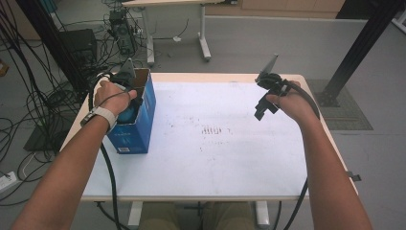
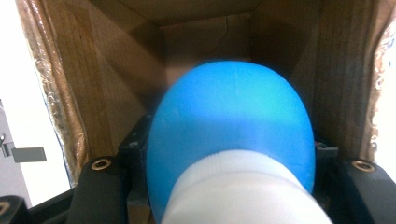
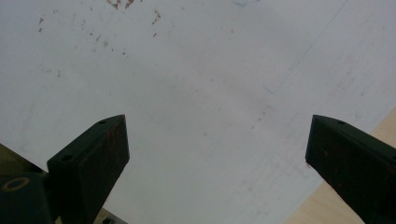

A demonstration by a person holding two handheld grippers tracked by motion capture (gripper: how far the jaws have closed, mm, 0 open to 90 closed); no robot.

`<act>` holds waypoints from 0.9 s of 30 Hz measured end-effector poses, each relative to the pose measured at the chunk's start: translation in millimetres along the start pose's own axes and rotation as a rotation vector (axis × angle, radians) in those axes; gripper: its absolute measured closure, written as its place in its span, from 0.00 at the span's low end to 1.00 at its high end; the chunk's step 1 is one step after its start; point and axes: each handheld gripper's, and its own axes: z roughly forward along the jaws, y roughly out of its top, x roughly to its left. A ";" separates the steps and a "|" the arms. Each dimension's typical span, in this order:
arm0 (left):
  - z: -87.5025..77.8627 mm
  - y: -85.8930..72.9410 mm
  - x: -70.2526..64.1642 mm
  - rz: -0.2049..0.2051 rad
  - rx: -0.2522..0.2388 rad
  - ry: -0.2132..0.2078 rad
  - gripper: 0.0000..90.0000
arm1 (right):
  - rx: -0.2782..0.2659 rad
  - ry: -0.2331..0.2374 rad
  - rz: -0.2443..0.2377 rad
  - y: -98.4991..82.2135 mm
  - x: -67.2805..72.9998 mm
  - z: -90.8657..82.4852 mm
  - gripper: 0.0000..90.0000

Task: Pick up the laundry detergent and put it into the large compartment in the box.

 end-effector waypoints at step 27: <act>0.1 -2.0 -0.9 0.005 -0.006 0.002 0.42 | -0.004 0.001 0.006 -3.6 -0.9 -0.7 0.07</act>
